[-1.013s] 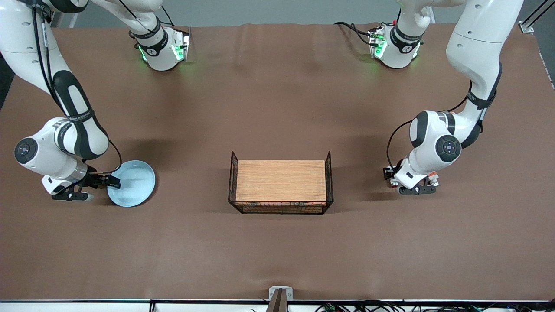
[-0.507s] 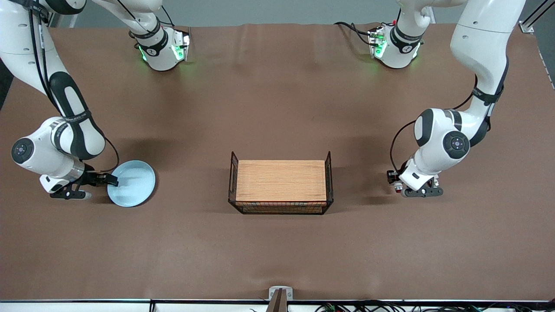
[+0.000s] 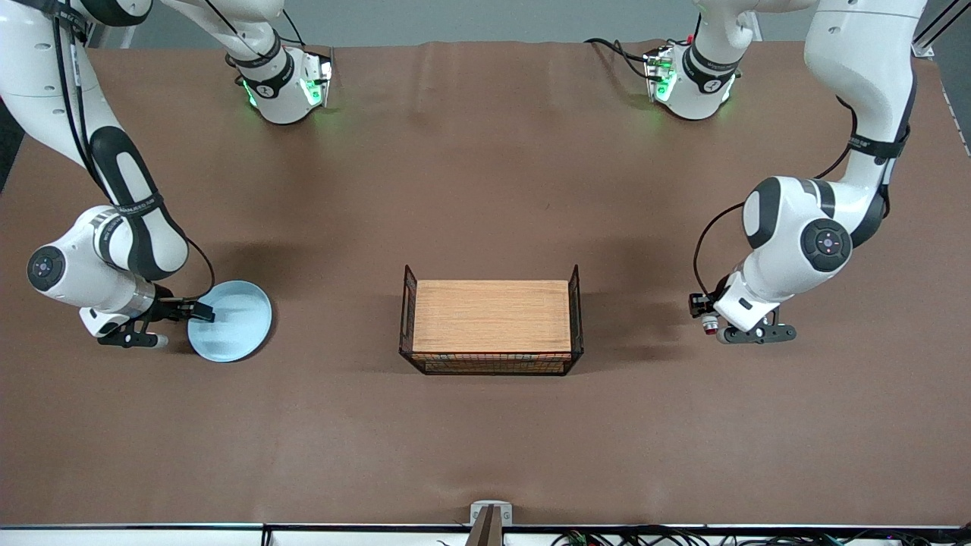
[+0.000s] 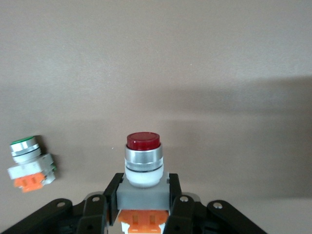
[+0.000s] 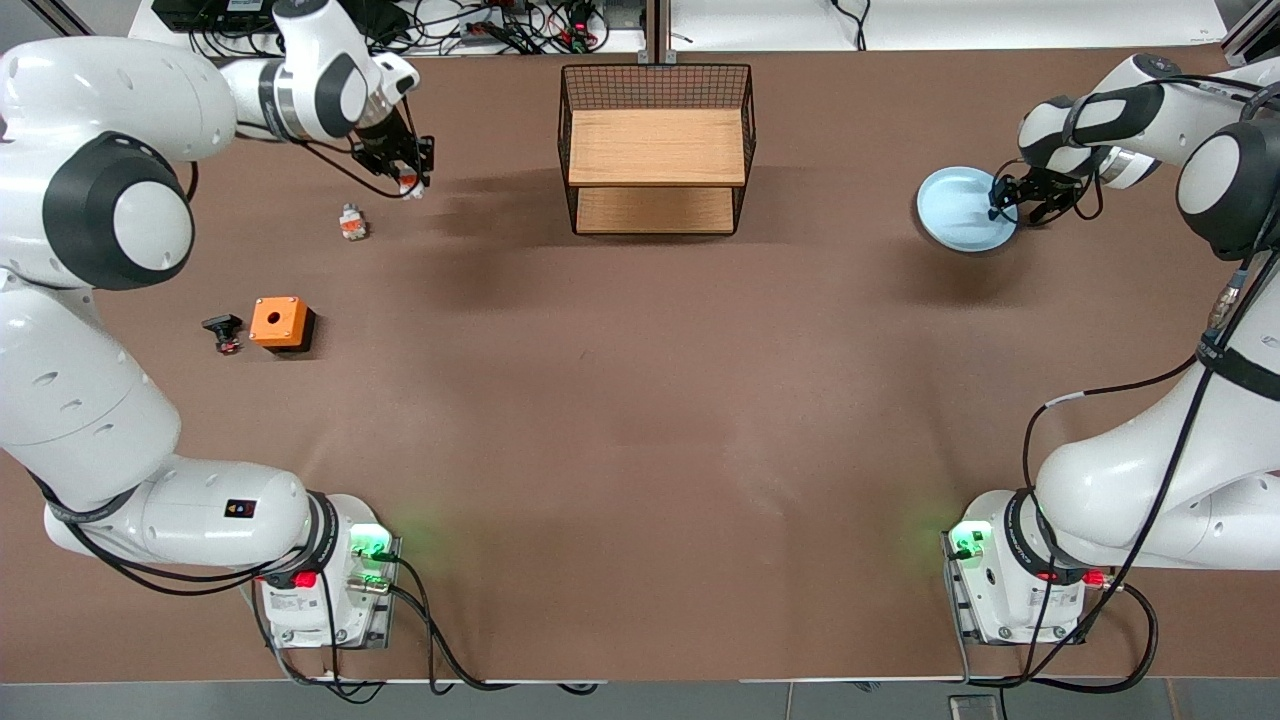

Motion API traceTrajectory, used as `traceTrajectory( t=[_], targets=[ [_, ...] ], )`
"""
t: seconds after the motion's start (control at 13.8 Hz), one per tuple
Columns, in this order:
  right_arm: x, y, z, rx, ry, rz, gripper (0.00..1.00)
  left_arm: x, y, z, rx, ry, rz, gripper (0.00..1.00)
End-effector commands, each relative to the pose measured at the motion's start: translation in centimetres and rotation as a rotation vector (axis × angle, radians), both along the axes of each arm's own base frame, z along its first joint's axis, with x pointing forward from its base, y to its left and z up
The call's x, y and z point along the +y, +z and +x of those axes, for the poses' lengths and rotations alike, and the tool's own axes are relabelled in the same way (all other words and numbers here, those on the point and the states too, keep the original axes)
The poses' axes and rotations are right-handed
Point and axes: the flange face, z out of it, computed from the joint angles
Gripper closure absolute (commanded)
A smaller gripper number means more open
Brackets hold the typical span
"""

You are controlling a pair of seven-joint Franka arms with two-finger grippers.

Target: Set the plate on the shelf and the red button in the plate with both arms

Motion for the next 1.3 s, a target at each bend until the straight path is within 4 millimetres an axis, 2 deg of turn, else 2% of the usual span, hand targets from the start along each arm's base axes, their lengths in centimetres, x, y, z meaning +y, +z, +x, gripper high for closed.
traceTrajectory(
  t=[0.0, 0.22, 0.36, 0.51, 0.72, 0.87, 1.09, 1.23],
  targets=[
    [0.5, -0.1, -0.1, 0.022, -0.013, 0.018, 0.67, 0.1, 3.7, 1.0, 0.026, 0.035, -0.011, 0.72],
    [0.6, 0.1, 0.0, 0.020, -0.013, 0.018, 0.92, -0.1, 7.2, 2.3, 0.035, 0.096, -0.012, 0.72],
    [0.6, 0.6, 0.3, 0.009, -0.012, 0.016, 0.99, -0.3, 9.6, 3.0, 0.043, 0.148, -0.018, 0.72],
    [0.6, 1.1, 0.6, -0.002, -0.011, 0.014, 1.00, -0.6, 12.4, 3.7, 0.050, 0.225, -0.053, 0.72],
    [0.5, 2.7, 1.2, -0.028, -0.017, 0.009, 1.00, -1.4, 15.1, 4.2, 0.053, 0.349, -0.071, 0.72],
    [1.2, 3.8, 1.4, -0.029, -0.031, 0.011, 1.00, -2.3, 16.9, 4.0, 0.048, 0.441, -0.093, 0.72],
    [2.0, 5.2, 2.0, 0.018, -0.055, 0.031, 1.00, -4.8, 18.5, 3.5, 0.061, 0.580, -0.130, 0.72],
    [2.6, 6.9, 2.5, 0.029, -0.058, 0.038, 1.00, -6.7, 19.4, 3.3, 0.069, 0.673, -0.143, 0.72]
  ],
)
